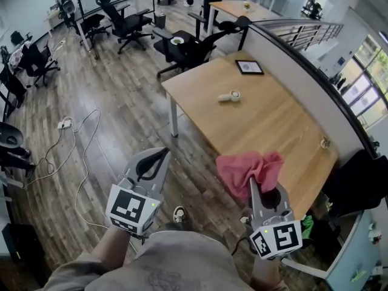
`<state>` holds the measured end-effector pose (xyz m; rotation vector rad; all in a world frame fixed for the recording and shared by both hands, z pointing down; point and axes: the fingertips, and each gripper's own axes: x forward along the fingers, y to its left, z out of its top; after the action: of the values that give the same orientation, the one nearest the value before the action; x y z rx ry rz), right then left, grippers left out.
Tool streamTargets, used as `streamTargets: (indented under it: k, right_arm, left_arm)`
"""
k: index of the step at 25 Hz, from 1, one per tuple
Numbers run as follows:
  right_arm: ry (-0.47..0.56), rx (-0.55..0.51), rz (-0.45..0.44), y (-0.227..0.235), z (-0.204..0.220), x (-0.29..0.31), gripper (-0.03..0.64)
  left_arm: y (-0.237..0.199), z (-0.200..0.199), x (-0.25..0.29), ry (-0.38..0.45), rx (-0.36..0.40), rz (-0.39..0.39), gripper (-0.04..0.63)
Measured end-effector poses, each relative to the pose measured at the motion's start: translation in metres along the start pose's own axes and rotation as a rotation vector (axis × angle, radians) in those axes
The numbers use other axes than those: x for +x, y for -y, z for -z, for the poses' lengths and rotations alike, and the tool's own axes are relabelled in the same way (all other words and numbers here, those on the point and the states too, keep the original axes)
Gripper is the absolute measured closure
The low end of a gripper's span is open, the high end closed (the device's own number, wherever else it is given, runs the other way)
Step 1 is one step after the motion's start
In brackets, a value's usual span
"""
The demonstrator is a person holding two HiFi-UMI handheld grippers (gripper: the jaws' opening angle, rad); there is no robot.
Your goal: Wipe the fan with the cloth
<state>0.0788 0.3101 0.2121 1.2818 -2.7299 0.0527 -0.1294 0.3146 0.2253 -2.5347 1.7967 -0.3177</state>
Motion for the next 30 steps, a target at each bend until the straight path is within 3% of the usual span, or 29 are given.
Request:
streamTargets:
  k: [15,30]
  right_arm:
    - [-0.051,0.037,0.03,0.032,0.017,0.097,0.558]
    - [-0.097,0.086,0.032,0.145,0.032,0.225,0.558]
  left_arm:
    - [-0.065,0.028,0.07,-0.059,-0.014,0.021,0.594]
    - [-0.105,0.021,0.23,-0.117,0.027,0.058,0.594]
